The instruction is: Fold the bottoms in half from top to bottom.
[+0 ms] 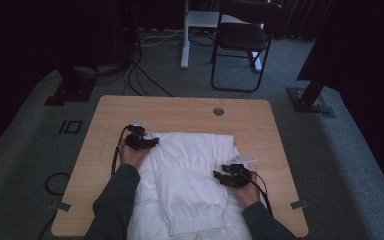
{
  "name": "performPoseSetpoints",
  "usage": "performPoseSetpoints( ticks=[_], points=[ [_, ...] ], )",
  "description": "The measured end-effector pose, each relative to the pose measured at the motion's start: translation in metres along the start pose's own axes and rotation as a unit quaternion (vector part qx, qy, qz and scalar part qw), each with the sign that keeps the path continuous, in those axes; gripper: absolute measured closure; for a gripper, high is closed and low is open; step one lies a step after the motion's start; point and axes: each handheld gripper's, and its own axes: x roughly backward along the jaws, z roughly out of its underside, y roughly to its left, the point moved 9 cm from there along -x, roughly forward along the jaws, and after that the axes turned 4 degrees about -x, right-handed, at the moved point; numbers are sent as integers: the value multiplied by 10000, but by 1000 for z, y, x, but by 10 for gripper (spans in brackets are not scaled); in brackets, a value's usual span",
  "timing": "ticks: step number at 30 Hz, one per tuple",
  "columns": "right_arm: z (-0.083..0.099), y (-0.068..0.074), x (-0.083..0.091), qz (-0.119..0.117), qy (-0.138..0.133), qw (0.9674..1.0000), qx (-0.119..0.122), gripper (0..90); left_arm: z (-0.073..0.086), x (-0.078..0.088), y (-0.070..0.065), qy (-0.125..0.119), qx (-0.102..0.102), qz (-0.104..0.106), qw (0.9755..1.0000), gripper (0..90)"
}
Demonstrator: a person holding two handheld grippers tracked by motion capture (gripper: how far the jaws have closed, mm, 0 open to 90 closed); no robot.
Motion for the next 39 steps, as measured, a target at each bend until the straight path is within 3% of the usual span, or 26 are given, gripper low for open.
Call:
performPoseSetpoints(
  ticks=[2, 4, 10, 15, 17, 20, 25, 29, 31, 33, 36, 39],
  points=[
    [-1, -1, 1, -131, 65, 9998, -138, 502, 0, 0, -2, 2, 22, 116, 9999, 555],
    [-5, -6, 4, -252, 172, 9991, -289, 538, 0, 0, -3, 12, 22, 176, 9998, 593],
    [-54, -53, 17, 336, -296, 9982, -408, 539, 1, 0, -4, 13, 32, 245, 9997, 637],
    [-85, -93, -10, 590, -153, 9964, -588, 429, 1, 0, -4, 0, 33, 259, 9997, 637],
    [-91, -101, -23, 495, -92, 9960, -742, 385, 1, 0, -4, -20, 45, 293, 9996, 637],
    [-92, -111, -39, 578, 39, 9950, -815, 351, 1, 0, -4, -25, 50, 297, 9995, 637],
    [-87, -111, -51, 481, 138, 9947, -904, 357, 1, 0, -4, -35, 47, 298, 9995, 637],
    [-82, -108, -55, 714, 271, 9946, -703, 406, 1, 0, -4, -42, 53, 285, 9996, 637],
    [-81, -104, -55, 877, 361, 9944, -466, 470, 1, 0, -4, -47, 64, 280, 9996, 637],
    [-80, -100, -54, 958, 404, 9942, -279, 591, 1, 0, -4, -48, 77, 259, 9996, 637],
    [-80, -98, -54, 797, 416, 9948, -480, 781, 1, 0, -5, -79, 151, 277, 9995, 650],
    [-80, -99, -54, 598, 371, 9946, -763, 837, 1, 1, -7, -95, 182, 303, 9993, 688]
  ],
)
